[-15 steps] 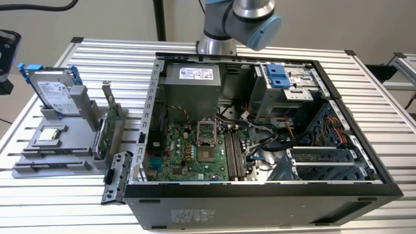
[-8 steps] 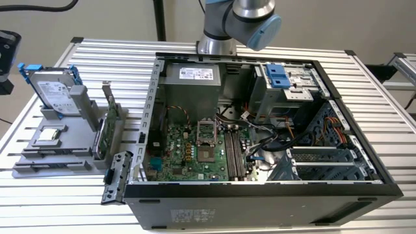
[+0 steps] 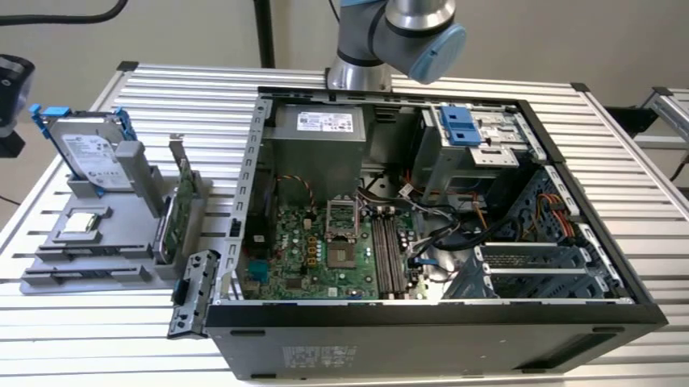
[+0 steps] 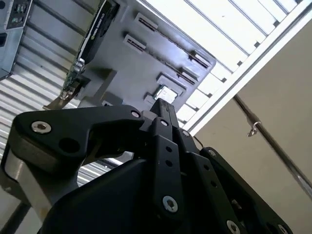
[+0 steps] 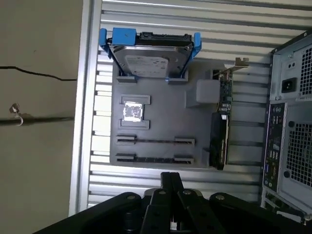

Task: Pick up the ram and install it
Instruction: 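Insert the ram into the slot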

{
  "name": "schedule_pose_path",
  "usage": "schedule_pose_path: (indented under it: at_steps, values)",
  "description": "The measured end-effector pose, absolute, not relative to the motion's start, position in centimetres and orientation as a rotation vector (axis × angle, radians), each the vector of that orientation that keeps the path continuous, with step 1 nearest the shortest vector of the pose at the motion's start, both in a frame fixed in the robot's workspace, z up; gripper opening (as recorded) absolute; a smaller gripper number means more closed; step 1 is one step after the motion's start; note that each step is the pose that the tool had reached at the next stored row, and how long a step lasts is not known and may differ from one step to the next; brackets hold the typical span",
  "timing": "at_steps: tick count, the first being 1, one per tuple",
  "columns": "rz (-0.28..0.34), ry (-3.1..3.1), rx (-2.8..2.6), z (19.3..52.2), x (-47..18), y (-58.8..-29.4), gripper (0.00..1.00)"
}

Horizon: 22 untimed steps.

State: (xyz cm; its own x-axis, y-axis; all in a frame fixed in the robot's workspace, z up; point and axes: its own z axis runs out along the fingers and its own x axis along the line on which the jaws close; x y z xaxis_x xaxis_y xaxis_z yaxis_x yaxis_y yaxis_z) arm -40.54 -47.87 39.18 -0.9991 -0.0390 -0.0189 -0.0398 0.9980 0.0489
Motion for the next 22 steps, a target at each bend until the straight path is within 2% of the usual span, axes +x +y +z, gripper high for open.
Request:
schedule_pose_path:
  at_steps: [10,22]
  values:
    - [0.075,3.114,0.173,39.13,-40.54,-47.87,0.0]
    - [0.075,3.118,0.12,39.13,-40.56,-47.86,0.0]
